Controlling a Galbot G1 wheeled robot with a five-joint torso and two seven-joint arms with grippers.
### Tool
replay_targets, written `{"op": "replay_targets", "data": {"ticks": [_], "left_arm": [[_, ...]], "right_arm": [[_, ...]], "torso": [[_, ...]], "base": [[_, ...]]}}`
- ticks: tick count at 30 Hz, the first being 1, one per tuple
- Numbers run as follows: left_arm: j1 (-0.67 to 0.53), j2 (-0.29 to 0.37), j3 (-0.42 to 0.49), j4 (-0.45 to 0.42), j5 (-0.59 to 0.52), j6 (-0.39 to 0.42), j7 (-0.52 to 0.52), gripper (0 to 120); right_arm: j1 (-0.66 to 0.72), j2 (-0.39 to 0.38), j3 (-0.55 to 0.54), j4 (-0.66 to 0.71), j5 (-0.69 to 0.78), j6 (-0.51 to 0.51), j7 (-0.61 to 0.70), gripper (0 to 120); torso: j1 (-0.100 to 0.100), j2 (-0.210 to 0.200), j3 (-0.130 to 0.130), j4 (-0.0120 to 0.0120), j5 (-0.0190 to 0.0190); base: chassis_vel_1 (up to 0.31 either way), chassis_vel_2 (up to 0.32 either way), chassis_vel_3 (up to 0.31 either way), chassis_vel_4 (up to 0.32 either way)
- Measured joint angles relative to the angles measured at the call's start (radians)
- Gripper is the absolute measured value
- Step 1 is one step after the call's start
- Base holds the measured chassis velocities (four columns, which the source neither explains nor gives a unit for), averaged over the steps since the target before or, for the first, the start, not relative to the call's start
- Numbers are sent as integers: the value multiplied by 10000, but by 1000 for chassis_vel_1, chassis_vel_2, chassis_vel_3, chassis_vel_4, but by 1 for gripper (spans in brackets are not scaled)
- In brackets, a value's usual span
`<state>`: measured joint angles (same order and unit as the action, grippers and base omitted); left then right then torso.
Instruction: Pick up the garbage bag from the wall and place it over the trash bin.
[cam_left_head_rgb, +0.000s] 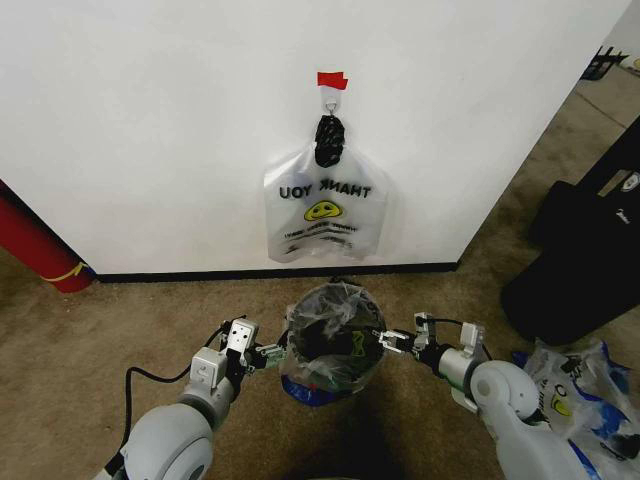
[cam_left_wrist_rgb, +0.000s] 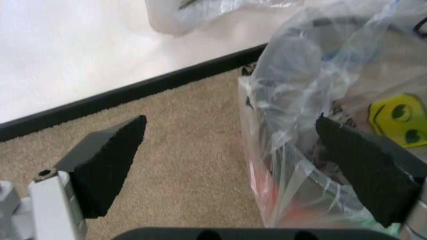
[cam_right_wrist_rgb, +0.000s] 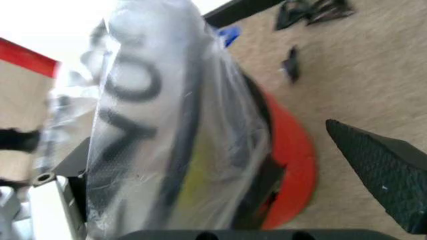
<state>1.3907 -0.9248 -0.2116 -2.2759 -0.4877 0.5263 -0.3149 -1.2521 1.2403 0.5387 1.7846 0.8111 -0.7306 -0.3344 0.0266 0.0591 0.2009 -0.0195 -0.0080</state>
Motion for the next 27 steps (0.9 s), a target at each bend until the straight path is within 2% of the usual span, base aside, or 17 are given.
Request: {"op": "replay_targets", "data": {"ticks": [5,7,8,10,11,13,17,18,21,27], "left_arm": [[-34,-64,90,144,-49,-235,87,100],[-31,-198,231,156,-266,-994,631,100],[-31,-198,231,156,-266,-994,631,100],[-12,-333,422,158,-314,-1457,1529,100],[-10,-354,458,168,-315,-1505,1665,100],[-21,-576,792,546,-309,-1897,2512,100],[-65,-733,1075,918,-231,-2211,2799,100],[-109,-852,1307,1300,-12,-2650,3050,100],[-241,-999,1584,1908,681,-3254,3375,100],[-608,-1266,2050,2492,1275,-3399,3332,100]], "right_arm": [[-34,103,85,-189,448,471,-336,100],[-34,179,67,-316,494,777,-352,100],[-34,179,67,-316,494,777,-352,100],[-25,236,18,-400,460,917,-298,100],[-21,245,10,-408,450,929,-282,100],[24,340,-84,-479,335,1059,-122,100],[32,399,-145,-485,214,1100,-58,100],[10,436,-183,-485,116,1127,-13,100],[-45,472,-214,-468,-31,1155,43,100],[-127,476,-213,-385,-186,1172,140,100]], "torso": [[0,0,0,3,0],[0,0,0,3,1],[0,0,0,3,1],[0,0,0,2,2],[0,0,0,2,2],[0,1,-1,2,2],[0,1,-1,3,0],[0,2,-1,2,0],[0,2,-1,2,1],[0,2,-1,2,1]], "base": [[0,0,0,0],[0,0,0,0],[0,0,0,0],[0,0,0,0],[0,0,0,0],[0,0,0,0],[0,0,0,0],[0,0,0,0],[0,0,0,0],[0,0,0,0]]}}
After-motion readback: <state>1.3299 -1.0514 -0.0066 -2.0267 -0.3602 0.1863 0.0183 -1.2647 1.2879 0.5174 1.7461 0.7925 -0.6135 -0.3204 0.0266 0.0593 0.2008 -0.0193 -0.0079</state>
